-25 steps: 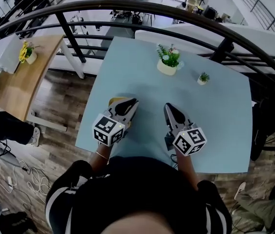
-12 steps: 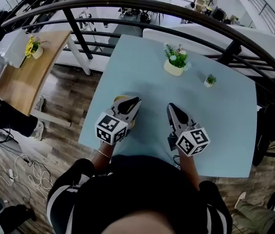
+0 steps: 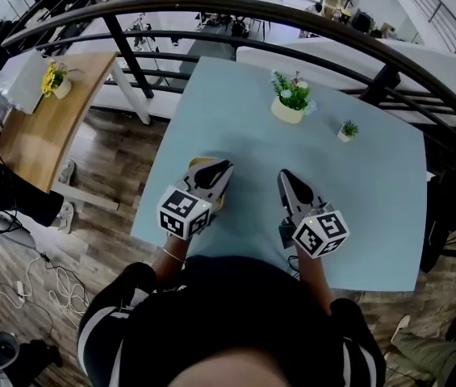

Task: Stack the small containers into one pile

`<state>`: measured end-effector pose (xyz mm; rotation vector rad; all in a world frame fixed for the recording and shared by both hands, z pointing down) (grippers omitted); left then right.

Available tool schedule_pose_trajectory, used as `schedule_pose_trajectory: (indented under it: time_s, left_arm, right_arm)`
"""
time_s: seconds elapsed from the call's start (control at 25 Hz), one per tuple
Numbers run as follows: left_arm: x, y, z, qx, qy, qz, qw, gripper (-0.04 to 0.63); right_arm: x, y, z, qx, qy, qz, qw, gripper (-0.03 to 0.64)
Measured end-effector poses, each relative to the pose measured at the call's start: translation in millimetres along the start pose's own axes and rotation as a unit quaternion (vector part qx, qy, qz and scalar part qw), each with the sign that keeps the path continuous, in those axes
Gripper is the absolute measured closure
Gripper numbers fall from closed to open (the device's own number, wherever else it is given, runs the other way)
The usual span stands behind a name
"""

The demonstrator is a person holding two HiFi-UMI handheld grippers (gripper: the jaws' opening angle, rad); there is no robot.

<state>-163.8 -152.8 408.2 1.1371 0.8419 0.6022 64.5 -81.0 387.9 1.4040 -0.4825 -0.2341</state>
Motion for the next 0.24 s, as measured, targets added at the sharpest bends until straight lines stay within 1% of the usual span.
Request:
schedule_pose_trajectory:
  time_s: [0.24]
  left_arm:
    - [0.6,-1.8,-1.7,0.0,-0.005,-0.002,1.0,0.552]
  right_arm:
    - [-0.7,-0.8,-1.5,0.001,0.0,0.001,1.0,0.617]
Point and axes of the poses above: the fingertips, and each gripper's own axes: z forward along the fingers, x to its right, y out of its underside, the point moved 9 cm from there along -z, backward along the fingers, and after that the axes turned 6 degrees about -z, right-handed, at the moved point
